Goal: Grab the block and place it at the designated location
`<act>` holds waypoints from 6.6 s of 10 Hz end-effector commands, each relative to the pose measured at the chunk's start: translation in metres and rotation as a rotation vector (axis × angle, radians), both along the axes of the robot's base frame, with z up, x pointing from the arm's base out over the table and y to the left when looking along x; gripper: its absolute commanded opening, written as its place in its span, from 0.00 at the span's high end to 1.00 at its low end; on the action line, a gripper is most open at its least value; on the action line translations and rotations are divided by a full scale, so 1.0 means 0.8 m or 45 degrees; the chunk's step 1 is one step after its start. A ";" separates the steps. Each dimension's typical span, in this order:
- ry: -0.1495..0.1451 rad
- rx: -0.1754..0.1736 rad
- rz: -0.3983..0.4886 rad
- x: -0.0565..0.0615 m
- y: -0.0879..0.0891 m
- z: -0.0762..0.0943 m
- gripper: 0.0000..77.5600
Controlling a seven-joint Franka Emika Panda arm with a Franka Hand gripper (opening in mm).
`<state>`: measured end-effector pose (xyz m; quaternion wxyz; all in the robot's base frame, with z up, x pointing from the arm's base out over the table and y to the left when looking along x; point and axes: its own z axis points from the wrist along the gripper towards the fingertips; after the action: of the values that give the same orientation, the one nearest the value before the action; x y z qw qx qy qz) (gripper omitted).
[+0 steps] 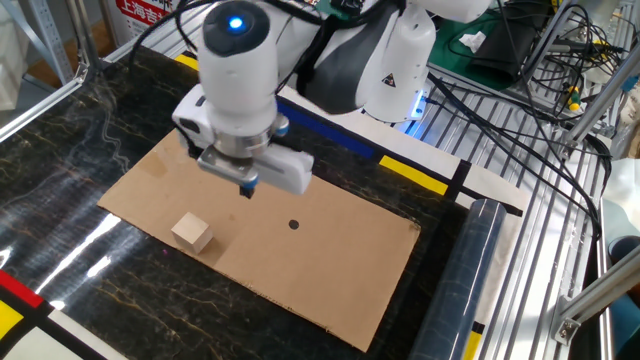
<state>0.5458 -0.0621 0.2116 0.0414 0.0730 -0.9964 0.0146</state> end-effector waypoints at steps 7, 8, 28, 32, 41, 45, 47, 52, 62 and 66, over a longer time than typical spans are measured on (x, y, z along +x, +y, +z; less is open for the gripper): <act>-0.056 -0.014 -0.030 0.062 -0.058 -0.067 1.00; 0.011 0.000 0.002 0.063 -0.057 -0.057 1.00; -0.072 0.010 -0.140 0.028 0.045 -0.017 1.00; -0.075 0.023 -0.085 0.045 0.034 -0.014 1.00; -0.001 0.025 0.086 0.117 -0.063 -0.012 1.00; -0.001 0.011 0.082 0.119 -0.060 -0.040 1.00; -0.002 0.003 0.087 0.114 -0.064 -0.051 1.00; -0.011 -0.015 -0.051 0.085 -0.080 -0.070 1.00; -0.052 -0.036 -0.063 0.084 -0.083 -0.094 1.00; -0.047 -0.027 -0.058 0.085 -0.083 -0.093 0.00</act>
<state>0.6108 -0.1284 0.1338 0.0256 0.0486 -0.9981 0.0291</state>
